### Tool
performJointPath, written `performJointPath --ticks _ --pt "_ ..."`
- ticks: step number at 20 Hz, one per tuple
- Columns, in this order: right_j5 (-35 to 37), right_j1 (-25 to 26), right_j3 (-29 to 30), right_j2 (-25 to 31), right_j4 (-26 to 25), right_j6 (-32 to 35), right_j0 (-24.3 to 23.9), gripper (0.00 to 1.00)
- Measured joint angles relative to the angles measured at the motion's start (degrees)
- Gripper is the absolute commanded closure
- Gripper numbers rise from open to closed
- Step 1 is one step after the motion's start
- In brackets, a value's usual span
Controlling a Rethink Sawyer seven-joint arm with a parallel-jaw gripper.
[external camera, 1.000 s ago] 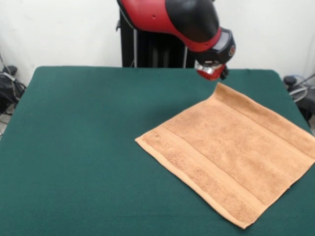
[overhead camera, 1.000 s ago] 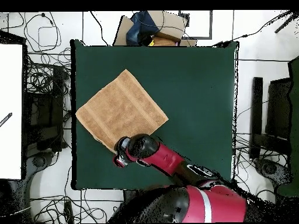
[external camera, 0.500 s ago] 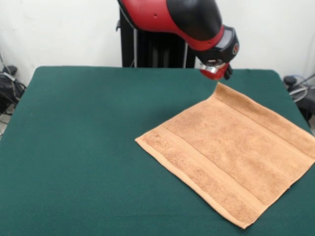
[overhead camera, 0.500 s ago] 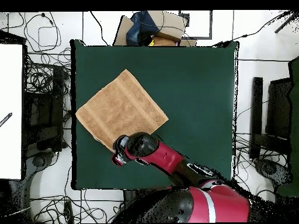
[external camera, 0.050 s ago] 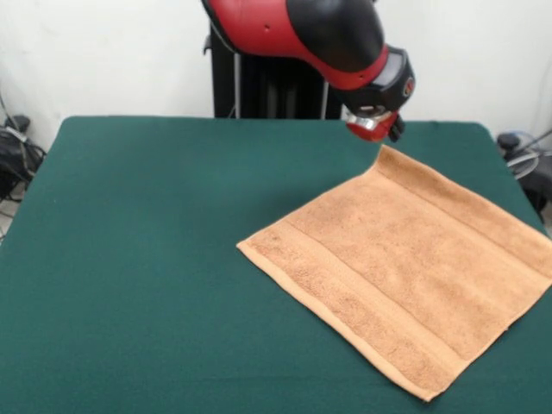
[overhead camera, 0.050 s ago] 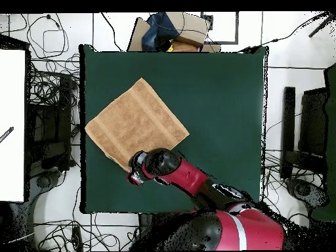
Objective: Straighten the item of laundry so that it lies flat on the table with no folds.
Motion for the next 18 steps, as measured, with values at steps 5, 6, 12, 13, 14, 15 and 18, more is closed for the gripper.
performJointPath --ticks 5,6,12,13,14,15,18 --pt "0.15 0.01 -0.81 0.0 -0.13 0.0 -0.47 1.0" --pt "0.35 0.01 -1.02 0.01 -0.13 0.0 -0.6 1.0" --pt "2.9 0.01 -2.65 0.0 -0.14 0.0 -1.58 1.0" --pt "3.47 0.01 -3.06 -0.01 -0.14 0.0 -1.8 1.0" --pt "4.03 0.02 -3.47 -0.02 -0.14 0.0 -2.03 1.0" --pt "4.41 0.02 -3.84 -0.07 -0.15 0.0 -2.17 1.0" --pt "5.32 0.26 -5.48 -0.52 -0.29 0.0 -2.43 1.0"
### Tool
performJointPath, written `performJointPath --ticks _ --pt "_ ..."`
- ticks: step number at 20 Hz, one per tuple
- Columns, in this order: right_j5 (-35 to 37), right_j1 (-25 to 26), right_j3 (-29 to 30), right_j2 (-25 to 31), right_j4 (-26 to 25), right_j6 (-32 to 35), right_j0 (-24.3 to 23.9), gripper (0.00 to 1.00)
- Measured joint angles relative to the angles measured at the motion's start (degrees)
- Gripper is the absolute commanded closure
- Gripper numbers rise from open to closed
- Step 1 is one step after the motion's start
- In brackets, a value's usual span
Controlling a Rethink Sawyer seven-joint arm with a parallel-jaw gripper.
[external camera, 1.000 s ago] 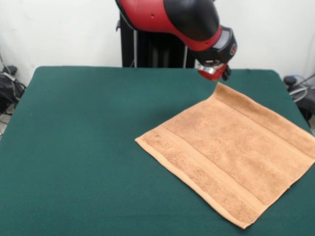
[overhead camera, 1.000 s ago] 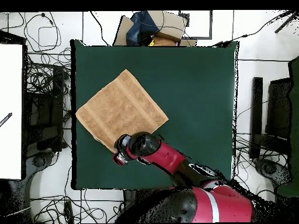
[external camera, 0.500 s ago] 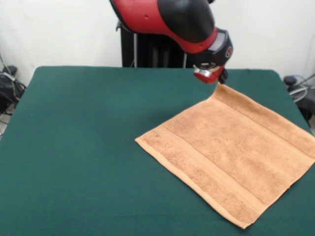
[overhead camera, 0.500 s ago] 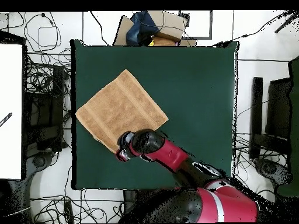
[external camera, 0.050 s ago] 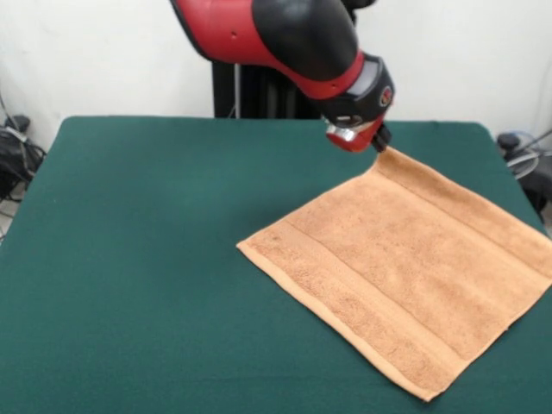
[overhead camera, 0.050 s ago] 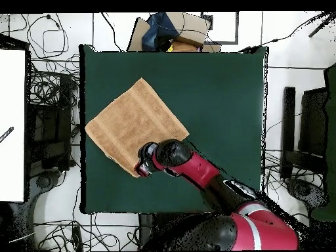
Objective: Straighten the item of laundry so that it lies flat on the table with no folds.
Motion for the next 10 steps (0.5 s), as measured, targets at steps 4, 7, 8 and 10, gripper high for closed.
performJointPath --ticks 4,7,8,10 --pt "0.27 0.84 -2.25 -0.53 -0.49 0.0 -0.18 1.0" --pt "0.27 1.69 -3.5 -0.71 -0.73 0.0 -0.19 1.0" --pt "0.27 1.99 -3.92 -0.75 -0.82 0.0 -0.19 1.0" --pt "0.26 2.82 -4.72 -0.93 -0.92 0.0 -0.11 1.0"
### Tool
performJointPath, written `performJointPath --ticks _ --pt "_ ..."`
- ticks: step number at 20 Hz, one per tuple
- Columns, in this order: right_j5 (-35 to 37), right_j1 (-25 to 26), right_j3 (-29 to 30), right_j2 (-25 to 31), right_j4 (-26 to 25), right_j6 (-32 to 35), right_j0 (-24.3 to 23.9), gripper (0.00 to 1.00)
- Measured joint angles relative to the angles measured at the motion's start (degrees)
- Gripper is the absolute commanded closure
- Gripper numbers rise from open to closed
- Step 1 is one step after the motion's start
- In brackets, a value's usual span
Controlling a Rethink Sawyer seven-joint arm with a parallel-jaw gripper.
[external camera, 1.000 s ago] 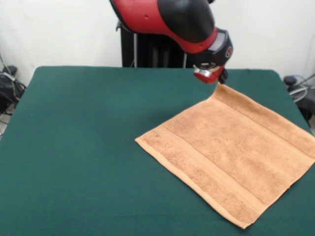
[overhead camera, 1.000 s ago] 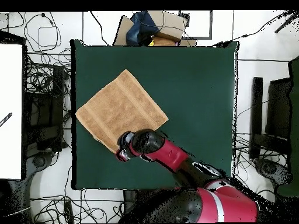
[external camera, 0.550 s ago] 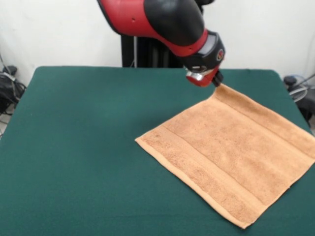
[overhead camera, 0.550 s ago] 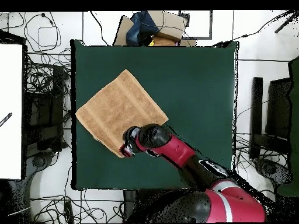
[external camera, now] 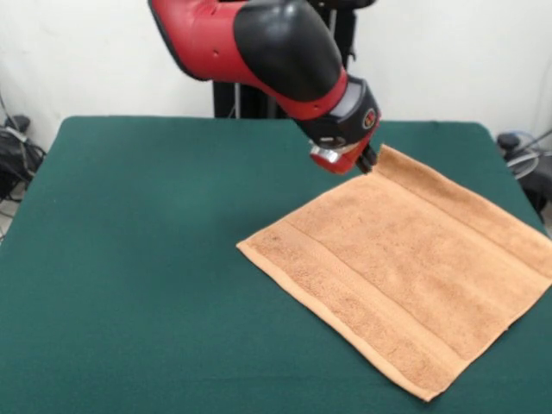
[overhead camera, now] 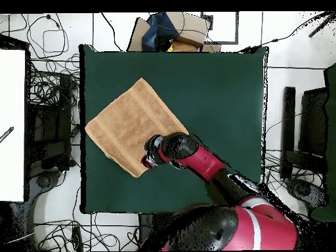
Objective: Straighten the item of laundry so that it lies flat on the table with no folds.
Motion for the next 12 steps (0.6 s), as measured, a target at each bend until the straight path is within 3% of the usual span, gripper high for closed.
performJointPath --ticks 12 --pt "-0.14 2.97 -0.94 -1.18 -0.08 0.0 2.85 1.0"
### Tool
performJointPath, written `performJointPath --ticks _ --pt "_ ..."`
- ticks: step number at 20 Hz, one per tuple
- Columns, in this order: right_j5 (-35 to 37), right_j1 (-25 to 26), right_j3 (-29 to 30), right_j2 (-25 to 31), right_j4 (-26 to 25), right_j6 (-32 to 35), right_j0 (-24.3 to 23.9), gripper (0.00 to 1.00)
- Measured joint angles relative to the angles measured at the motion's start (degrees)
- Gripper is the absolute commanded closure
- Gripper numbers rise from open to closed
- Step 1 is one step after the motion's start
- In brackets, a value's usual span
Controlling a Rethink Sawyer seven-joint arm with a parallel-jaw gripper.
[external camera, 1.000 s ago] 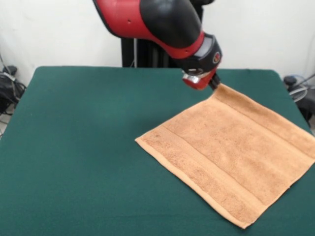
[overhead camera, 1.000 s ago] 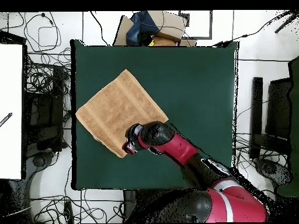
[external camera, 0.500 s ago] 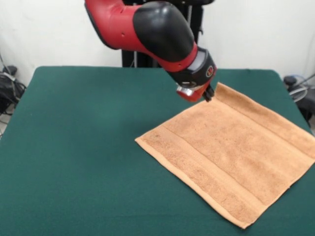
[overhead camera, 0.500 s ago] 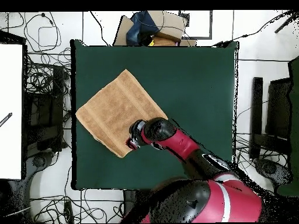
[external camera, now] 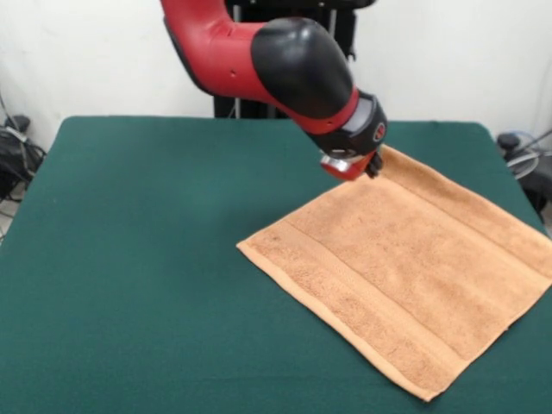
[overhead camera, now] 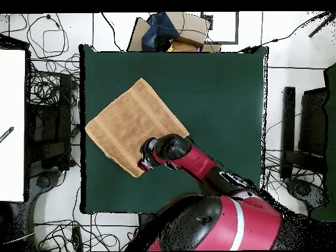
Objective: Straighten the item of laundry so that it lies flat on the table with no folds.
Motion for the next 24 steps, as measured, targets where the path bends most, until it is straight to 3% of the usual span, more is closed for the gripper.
performJointPath --ticks 11,24 --pt "-8.05 2.7 0.71 0.0 -0.11 0.0 2.34 1.0" --pt "-7.99 3.19 0.4 0.03 -0.12 0.0 2.4 1.0"
